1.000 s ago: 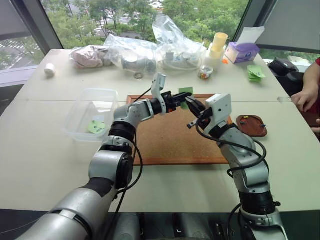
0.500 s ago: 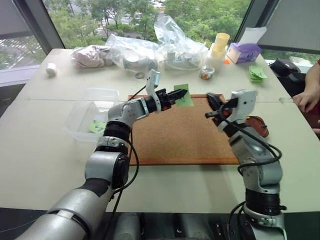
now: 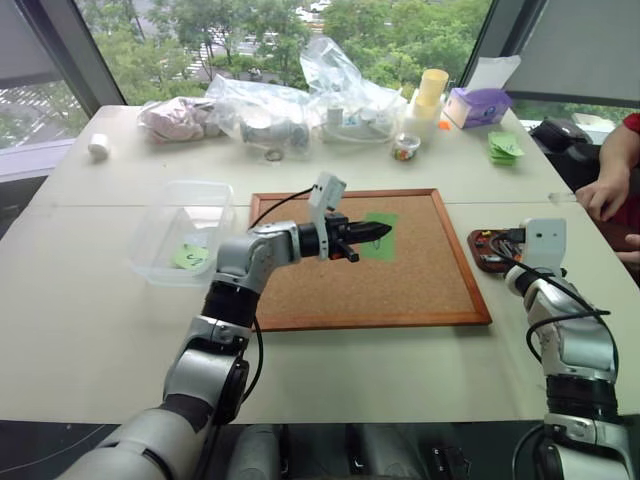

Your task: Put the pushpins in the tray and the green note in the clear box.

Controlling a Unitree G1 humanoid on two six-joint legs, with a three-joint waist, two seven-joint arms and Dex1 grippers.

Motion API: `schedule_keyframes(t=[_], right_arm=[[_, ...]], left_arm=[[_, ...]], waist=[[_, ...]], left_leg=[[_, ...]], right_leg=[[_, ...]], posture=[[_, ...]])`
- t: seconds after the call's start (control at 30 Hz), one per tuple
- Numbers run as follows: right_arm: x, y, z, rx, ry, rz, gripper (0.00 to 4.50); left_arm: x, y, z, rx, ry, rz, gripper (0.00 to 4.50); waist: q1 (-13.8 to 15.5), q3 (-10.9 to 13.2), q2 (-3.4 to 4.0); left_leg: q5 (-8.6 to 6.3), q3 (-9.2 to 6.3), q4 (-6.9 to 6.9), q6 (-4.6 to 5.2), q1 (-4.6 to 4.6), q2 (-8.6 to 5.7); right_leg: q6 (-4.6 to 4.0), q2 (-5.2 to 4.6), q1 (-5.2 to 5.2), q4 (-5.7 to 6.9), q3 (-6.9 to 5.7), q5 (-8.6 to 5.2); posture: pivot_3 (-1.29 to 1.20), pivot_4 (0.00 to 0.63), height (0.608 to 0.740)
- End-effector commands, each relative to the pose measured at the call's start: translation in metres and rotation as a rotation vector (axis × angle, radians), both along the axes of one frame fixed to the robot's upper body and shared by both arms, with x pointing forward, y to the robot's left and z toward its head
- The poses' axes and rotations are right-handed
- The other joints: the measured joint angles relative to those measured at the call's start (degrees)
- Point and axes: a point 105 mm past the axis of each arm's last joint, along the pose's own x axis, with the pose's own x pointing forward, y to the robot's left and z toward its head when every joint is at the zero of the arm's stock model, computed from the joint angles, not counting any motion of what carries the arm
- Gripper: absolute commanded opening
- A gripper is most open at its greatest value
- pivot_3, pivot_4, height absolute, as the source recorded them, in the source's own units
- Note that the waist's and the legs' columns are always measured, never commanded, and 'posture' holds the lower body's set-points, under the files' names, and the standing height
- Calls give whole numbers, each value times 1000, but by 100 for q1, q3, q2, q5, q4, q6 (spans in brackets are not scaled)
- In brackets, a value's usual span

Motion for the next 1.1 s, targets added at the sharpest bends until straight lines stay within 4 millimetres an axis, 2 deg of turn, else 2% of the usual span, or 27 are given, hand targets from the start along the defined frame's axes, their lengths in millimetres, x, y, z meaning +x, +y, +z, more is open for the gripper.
schedule_keyframes(t=[0.03, 0.27, 0.63, 0.73, 0.83, 0.93, 1.07, 1.1], right_arm=[[4, -5, 12, -25, -45, -3, 967], [6, -8, 16, -3, -91, -41, 4470], [4, -9, 41, 7, -223, -52, 4470], [3, -1, 59, 98, -323, -6, 4470], [0, 8, 77, 319, -413, 46, 4470], [-3, 12, 83, 470, -441, 72, 4470], [-6, 24, 88, 534, -438, 136, 4470], [-6, 33, 93, 534, -436, 190, 4470]], left_arm=[[0, 4, 12, -34, -28, 15, 0], [2, 10, 11, -37, -18, 41, 0], [5, 12, 12, -39, -15, 57, 0], [8, 18, 14, -40, -20, 75, 0], [11, 23, 15, -41, -21, 95, 0], [13, 30, 14, -39, -18, 115, 0], [14, 37, 14, -38, -14, 134, 0], [15, 42, 16, -36, -21, 145, 0]], waist=[[13, 0, 0], [11, 0, 0], [7, 0, 0], [4, 0, 0], [-3, 0, 0], [8, 0, 0], [24, 0, 0], [21, 0, 0]], left_leg=[[0, 0, 0, 0, 0, 0], [0, -1, 0, 0, -1, 3], [0, 0, 0, -1, -1, 3], [0, -1, 0, -1, -1, 3], [0, -1, 0, -1, -1, 6], [0, -1, -1, -1, -1, 9], [-1, -1, -1, 1, -4, 5], [-1, 0, -1, 2, -4, 5]], right_leg=[[0, -1, 0, 0, 0, 0], [0, -4, 0, 0, -1, 0], [0, -3, 0, 0, -1, 0], [0, -3, 0, 0, -1, 0], [0, 0, 0, 0, -1, 0], [0, 0, 0, 0, -2, 0], [0, -6, 0, -2, -3, 0], [0, -7, 0, -2, -3, 0]], posture=[[0, 150, 738], [0, 150, 738], [0, 150, 738], [0, 150, 738], [0, 150, 738], [0, 150, 738], [0, 150, 738], [0, 150, 738]])
